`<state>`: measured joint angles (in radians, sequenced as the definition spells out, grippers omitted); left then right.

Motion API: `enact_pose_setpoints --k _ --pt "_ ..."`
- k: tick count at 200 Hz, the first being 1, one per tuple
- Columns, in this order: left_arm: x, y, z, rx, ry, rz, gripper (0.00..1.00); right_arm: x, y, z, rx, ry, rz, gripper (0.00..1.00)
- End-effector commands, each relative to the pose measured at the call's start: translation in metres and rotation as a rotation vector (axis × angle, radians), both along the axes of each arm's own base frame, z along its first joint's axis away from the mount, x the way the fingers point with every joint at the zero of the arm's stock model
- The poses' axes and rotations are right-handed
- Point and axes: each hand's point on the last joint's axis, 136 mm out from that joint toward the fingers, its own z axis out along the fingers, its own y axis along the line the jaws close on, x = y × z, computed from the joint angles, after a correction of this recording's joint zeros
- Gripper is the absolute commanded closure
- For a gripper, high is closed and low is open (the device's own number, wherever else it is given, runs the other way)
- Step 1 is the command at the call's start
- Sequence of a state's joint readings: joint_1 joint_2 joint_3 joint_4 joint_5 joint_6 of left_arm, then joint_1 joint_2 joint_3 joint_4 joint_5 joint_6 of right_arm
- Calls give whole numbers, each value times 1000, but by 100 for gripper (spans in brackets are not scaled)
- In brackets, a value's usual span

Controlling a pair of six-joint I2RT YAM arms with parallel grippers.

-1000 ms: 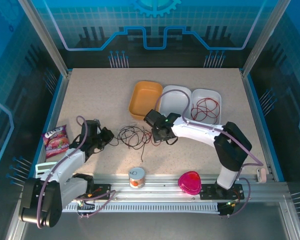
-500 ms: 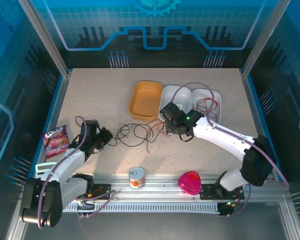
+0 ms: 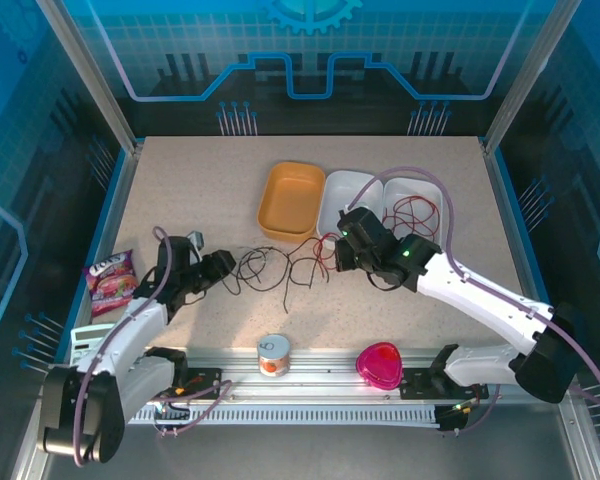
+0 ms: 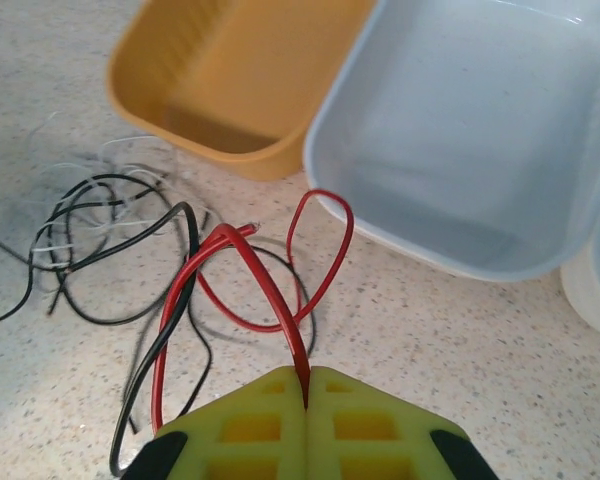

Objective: Untangle the cables

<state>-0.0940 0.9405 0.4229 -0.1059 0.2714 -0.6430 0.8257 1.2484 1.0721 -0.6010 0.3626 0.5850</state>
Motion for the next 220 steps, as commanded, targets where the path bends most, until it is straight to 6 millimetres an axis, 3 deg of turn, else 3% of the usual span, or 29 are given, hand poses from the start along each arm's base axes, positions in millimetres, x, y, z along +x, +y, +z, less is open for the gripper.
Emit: enact_pose_setpoints --k 1,36,59,116,176,197,220 --pt "0 -27 60 34 -229 -187 46 0 11 20 18 -73 50 100" --pt "-24 -77 108 93 -535 -425 35 0 22 33 32 -118 83 100" --pt "-41 -101 118 126 -636 -548 28 0 27 39 38 -136 98 100" --pt "-55 -158 95 186 -606 -780 30 0 39 48 60 -158 113 100" --pt "-51 -211 68 202 -565 -893 32 0 44 52 66 -169 116 100" --pt "-39 -212 51 266 -500 -860 43 0 41 54 63 -179 102 100" --pt "-36 -208 38 308 -449 -857 79 3 27 56 22 -197 60 100"
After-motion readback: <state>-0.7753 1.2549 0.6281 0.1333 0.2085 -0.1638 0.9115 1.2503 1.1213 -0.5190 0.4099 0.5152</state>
